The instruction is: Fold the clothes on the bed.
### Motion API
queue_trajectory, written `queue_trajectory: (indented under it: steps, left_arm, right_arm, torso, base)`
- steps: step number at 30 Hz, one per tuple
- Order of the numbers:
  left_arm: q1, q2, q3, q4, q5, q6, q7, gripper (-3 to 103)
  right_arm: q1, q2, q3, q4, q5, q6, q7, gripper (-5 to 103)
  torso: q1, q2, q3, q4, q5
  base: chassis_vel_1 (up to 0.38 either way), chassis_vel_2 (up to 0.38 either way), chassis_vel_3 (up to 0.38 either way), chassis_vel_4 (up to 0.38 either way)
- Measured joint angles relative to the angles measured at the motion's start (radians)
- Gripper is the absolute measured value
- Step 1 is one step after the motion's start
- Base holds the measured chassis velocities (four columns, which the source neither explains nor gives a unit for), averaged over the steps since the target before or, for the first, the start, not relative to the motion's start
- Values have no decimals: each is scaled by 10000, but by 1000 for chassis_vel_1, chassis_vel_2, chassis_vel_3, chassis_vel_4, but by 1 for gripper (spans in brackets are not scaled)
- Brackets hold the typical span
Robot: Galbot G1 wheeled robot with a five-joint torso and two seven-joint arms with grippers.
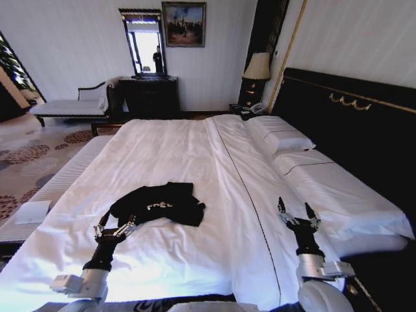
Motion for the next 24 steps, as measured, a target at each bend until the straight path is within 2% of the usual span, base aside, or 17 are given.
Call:
queue_trajectory:
  steps: [24]
  left_arm:
    - [155,11,-147,-257,-30,-84,-16,100]
  right_arm:
    - [-72,136,-63,109,-147,20,-170,100]
  torso:
    - [0,0,0,0,0]
  base:
    - [60,67,-60,-61]
